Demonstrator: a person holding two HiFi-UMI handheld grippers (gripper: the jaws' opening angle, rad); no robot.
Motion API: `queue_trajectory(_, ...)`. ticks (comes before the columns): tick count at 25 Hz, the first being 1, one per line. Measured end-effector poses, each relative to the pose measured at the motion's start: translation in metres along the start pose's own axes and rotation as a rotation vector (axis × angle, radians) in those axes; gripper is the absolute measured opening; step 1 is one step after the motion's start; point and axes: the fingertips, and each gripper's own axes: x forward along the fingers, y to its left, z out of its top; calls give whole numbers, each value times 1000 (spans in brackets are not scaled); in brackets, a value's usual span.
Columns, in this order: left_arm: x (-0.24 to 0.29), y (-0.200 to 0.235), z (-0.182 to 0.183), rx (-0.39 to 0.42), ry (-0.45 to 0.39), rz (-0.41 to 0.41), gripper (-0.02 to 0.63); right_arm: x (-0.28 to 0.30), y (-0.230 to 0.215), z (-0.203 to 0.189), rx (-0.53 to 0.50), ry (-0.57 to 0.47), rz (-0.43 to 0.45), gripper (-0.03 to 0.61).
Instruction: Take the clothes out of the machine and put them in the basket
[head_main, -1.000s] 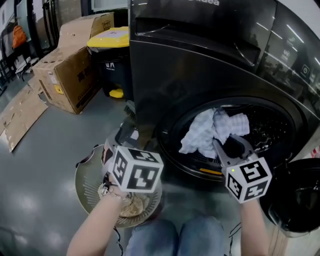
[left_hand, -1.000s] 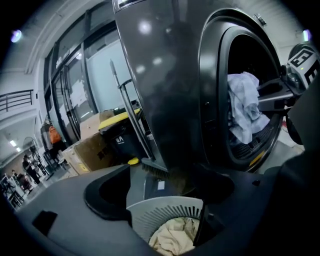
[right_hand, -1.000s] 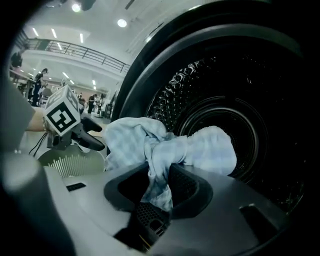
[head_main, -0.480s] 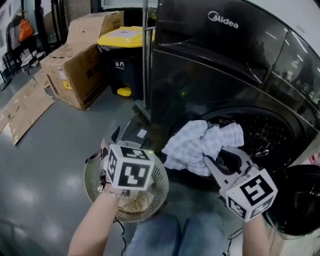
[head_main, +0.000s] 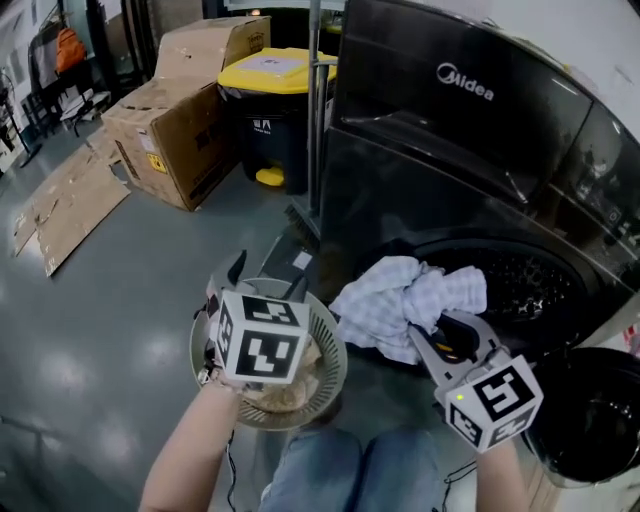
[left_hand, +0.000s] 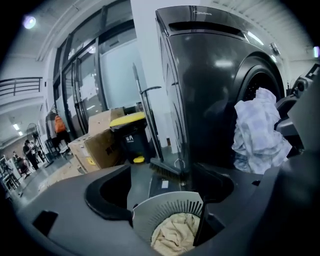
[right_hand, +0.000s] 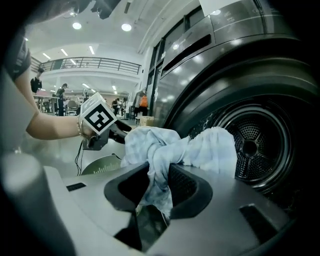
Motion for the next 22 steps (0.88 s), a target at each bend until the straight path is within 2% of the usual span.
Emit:
queue_trajectory(4,-14,-17,2,-15,104,-44,373,-19,-5,-3,99,78,24,114)
queue_trajectory(12,-61,-30,17,-11,245,-82,374,-59,-5,14,285,209,81,114)
queue_trajectory(16,-90,-29,23,2,317,-107,376,-80,0,39,329,268,83,114)
queue_trajectory(22,-141,-11,39,-17,365,-106,376,-105,19,89,355,299,123,114)
